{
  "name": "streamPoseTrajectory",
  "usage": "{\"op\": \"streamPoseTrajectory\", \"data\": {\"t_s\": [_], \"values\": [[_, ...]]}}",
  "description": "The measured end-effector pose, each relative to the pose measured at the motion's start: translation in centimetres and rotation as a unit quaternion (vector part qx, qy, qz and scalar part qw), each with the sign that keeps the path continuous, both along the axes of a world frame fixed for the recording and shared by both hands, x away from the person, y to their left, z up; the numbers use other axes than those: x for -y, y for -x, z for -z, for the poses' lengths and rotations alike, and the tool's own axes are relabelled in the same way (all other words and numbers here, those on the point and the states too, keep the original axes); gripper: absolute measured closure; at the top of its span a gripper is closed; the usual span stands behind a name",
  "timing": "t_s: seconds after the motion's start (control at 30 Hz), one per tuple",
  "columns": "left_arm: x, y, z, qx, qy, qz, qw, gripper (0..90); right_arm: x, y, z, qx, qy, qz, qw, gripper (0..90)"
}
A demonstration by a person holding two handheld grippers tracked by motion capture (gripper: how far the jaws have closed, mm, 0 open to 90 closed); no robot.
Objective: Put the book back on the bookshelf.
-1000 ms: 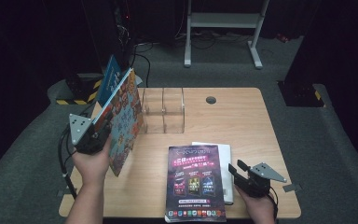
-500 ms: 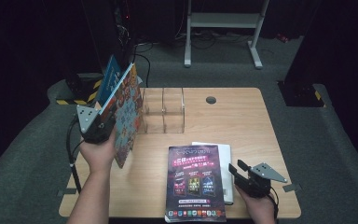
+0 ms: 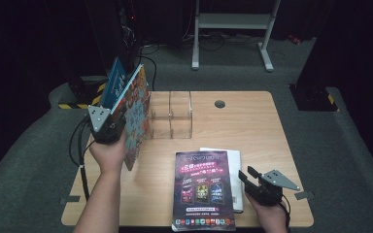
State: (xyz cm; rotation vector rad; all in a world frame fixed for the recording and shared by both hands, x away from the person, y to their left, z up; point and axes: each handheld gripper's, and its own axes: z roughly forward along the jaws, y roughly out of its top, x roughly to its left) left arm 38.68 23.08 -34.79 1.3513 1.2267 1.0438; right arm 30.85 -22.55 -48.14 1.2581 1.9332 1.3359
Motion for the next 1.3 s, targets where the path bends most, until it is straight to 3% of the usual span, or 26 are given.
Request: {"op": "streamPoseTrajectory", "data": {"t_s": [0.4,0.83,1.3], "values": [[0.1,0.0,1.1,0.005,0.002,-0.006,1.0,81.1,0.0,0.1,0.0,0.002,0.001,-0.002,1.0,57.3],[-0.9,1.0,2.3,0.012,0.021,-0.004,0.9997,80.8,-0.2,0.3,0.1,-0.001,0.003,-0.004,1.0,57.4],[-1.6,1.9,3.0,0.007,0.01,0.006,0.9999,80.3,-0.5,0.5,0.4,-0.007,0.008,-0.006,0.9999,57.4]]}}
